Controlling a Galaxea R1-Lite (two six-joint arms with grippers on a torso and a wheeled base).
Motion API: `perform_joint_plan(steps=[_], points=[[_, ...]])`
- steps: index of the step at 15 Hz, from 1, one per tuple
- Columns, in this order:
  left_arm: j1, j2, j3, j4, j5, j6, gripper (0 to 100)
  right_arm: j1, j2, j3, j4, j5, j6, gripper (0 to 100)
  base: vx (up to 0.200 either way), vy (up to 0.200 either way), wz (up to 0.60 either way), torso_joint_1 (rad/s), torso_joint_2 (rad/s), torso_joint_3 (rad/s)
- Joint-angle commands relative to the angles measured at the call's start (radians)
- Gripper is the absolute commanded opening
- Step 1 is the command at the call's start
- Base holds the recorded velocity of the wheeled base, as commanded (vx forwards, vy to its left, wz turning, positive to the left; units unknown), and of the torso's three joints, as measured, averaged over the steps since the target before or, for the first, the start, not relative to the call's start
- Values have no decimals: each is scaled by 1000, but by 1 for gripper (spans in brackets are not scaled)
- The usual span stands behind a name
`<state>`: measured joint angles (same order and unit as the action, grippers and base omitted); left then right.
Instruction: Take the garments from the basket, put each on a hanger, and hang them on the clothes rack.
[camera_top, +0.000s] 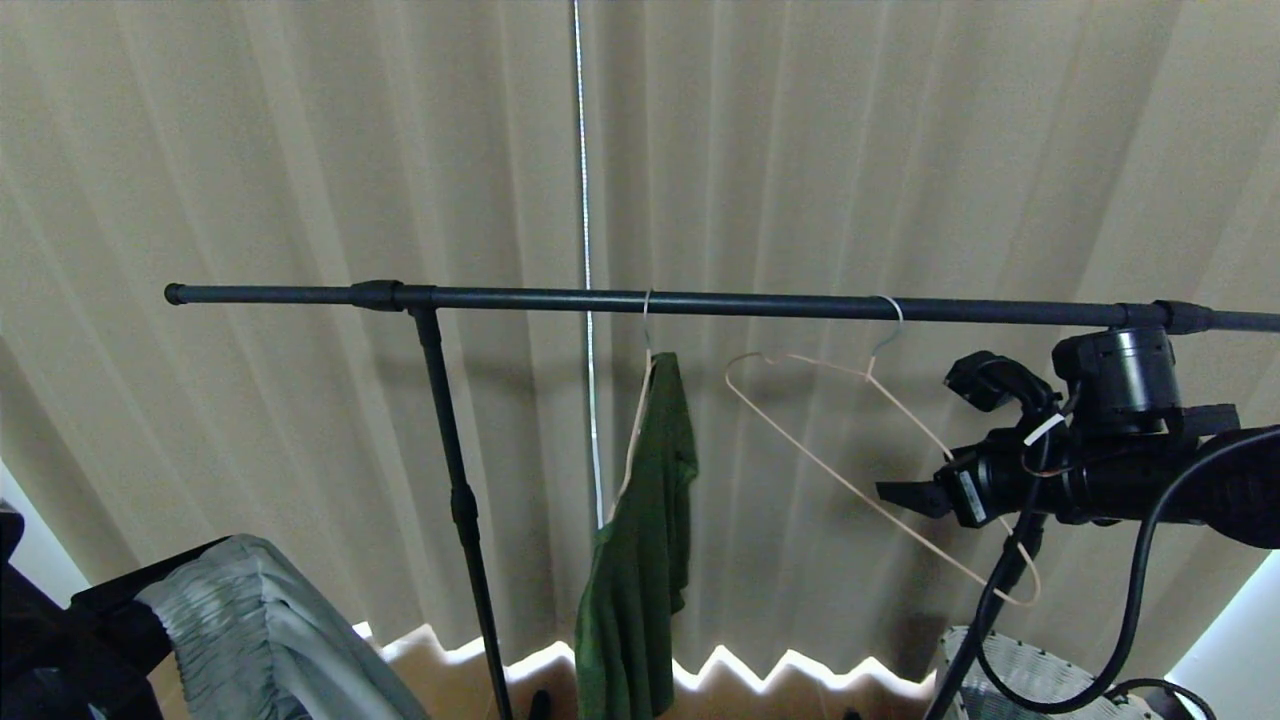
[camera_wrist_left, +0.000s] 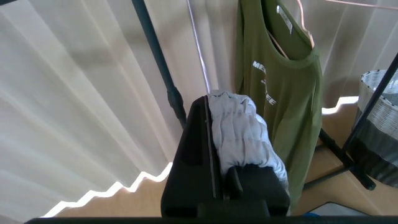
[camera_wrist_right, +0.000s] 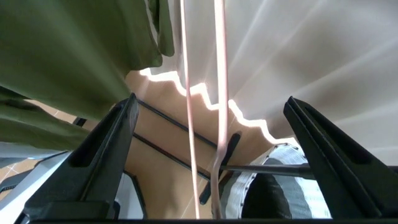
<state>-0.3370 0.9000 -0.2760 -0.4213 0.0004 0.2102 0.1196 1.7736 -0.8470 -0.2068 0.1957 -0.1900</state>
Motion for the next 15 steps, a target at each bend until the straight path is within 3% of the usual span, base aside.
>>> perform_joint_plan(steps=[1,3,4,15], points=[[0,2,0,-1,0,0,0,0,0,0,0,1,0,100,0,0,0,0,0,0],[0,0,0,-1,0,0,0,0,0,2,0,1,0,100,0,0,0,0,0,0],[0,0,0,-1,0,0,0,0,1,3,0,1,0,0,0,0,0,0,0,0],[0,-7,3,-1,0,6,0,0,-63,14,-6,4,3,0,0,0,0,0,0,0]])
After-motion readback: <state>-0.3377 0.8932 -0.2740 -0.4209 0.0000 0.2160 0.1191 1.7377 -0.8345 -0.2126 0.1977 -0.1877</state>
